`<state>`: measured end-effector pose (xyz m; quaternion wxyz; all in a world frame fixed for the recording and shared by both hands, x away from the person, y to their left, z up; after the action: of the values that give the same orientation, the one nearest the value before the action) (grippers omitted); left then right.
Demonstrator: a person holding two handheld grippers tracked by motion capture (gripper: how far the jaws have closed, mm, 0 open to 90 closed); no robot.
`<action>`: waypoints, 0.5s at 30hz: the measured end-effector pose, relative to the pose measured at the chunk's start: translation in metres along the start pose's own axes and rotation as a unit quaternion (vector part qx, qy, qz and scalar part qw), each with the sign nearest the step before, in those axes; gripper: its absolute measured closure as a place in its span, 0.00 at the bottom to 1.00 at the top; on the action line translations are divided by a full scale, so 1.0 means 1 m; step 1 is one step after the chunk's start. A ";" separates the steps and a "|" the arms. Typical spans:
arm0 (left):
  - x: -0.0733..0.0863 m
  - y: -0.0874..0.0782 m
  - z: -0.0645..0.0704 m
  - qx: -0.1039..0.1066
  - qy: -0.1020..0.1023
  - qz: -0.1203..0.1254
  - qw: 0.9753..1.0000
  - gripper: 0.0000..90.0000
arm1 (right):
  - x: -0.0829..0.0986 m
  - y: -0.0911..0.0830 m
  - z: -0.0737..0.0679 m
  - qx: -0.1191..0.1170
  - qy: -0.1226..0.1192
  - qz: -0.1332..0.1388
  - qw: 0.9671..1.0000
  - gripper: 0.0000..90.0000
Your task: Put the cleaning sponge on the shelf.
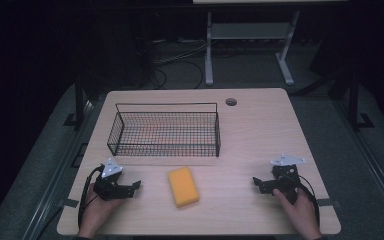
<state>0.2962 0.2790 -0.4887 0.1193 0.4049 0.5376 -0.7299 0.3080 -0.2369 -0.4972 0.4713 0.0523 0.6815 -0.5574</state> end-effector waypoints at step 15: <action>-0.005 -0.004 0.004 0.008 0.003 -0.017 1.000 0.21 | 0.000 0.000 0.000 0.001 -0.002 -0.001 1.000 0.03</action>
<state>0.2947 0.2757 -0.4817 0.1020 0.3984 0.5390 -0.7351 0.3081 -0.2371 -0.4973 0.4719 0.0512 0.6805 -0.5583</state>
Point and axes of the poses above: each handheld gripper's, and its own axes: y roughly forward along the jaws, x roughly out of its underside, z roughly to its right, the point moved 2 cm from there along y, roughly forward along the jaws, and after that the axes turned 8 degrees about -y, right-handed, at the moved point
